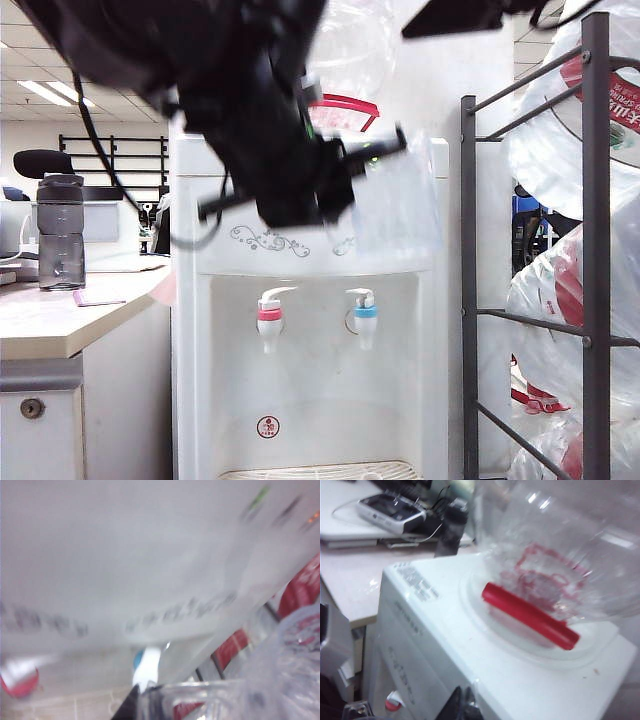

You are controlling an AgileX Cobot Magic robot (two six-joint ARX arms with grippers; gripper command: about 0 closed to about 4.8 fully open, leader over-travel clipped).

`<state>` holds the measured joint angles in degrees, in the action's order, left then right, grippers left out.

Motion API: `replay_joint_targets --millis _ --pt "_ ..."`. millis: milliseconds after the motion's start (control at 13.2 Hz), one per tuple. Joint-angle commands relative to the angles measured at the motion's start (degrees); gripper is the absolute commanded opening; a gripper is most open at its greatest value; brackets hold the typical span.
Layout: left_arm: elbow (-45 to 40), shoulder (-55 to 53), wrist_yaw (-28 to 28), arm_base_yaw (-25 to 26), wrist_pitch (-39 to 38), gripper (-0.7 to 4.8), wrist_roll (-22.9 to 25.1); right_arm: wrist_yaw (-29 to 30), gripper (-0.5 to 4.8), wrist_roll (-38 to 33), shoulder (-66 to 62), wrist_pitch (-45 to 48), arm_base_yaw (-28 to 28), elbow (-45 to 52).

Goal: Pick up the plastic mug from the left desk, go to the cold water outlet of the water dispenser, press the vertical switch to get some water, then put the mug back on the desk.

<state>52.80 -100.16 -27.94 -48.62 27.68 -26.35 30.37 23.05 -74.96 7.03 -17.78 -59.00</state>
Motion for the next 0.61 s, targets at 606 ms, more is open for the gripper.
replay_joint_targets --millis 606 --pt "0.24 19.37 0.42 8.11 -7.13 -0.06 7.26 -3.45 -0.05 -8.5 9.01 -1.44 -0.04 -0.26"
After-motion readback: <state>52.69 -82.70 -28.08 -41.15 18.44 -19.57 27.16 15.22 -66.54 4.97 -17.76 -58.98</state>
